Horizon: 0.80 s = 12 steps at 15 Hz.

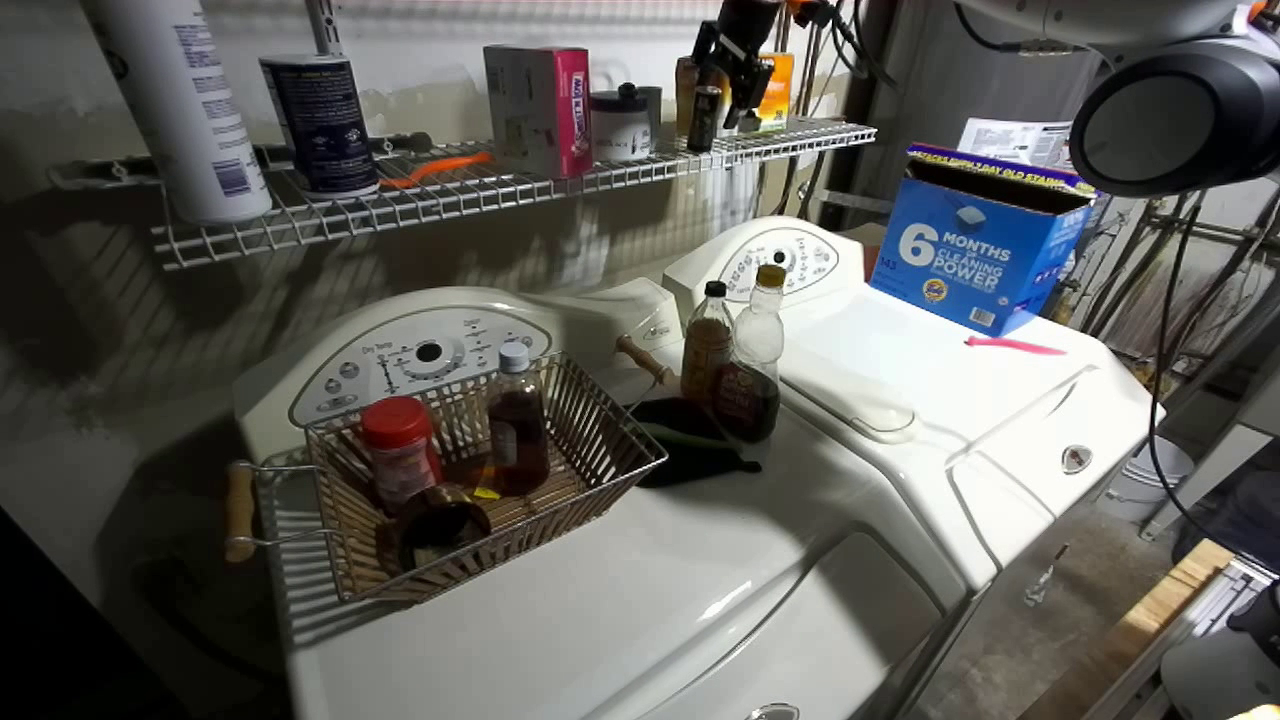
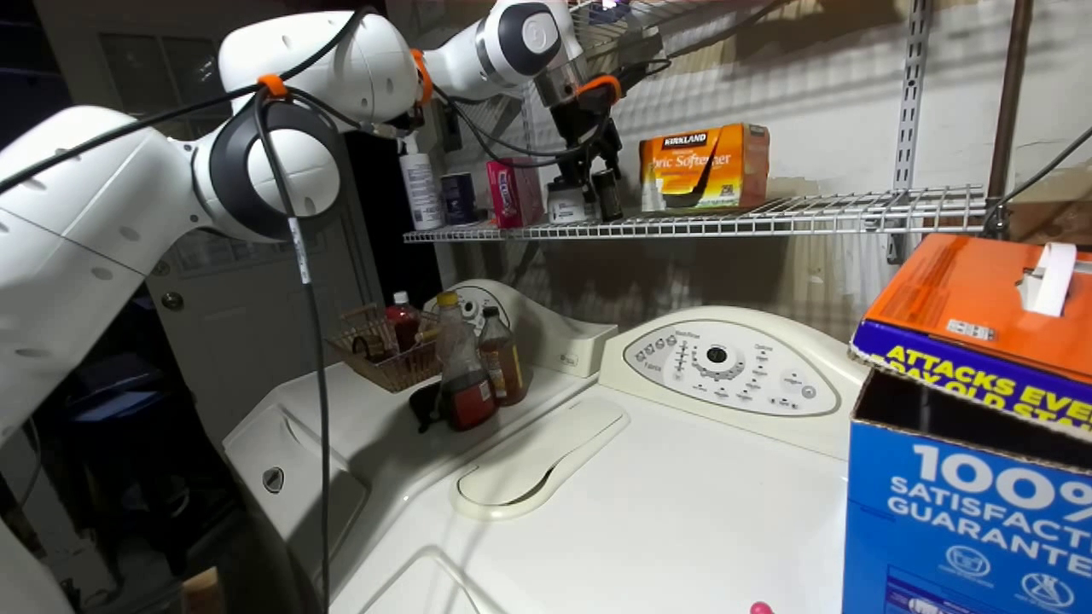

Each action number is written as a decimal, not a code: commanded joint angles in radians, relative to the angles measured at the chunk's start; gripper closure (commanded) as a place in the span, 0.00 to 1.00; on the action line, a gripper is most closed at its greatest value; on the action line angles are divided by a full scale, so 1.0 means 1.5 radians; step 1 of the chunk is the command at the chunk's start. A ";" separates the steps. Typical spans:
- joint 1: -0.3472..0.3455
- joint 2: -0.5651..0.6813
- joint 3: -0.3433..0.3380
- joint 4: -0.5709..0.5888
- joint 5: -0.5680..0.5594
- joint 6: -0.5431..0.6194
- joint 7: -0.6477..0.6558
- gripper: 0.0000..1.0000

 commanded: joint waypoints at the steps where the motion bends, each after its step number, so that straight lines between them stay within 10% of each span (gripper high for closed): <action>1: -0.001 0.011 0.002 0.014 0.003 0.014 0.001 0.00; 12: -0.002 0.008 0.004 0.011 0.007 0.072 0.019 0.00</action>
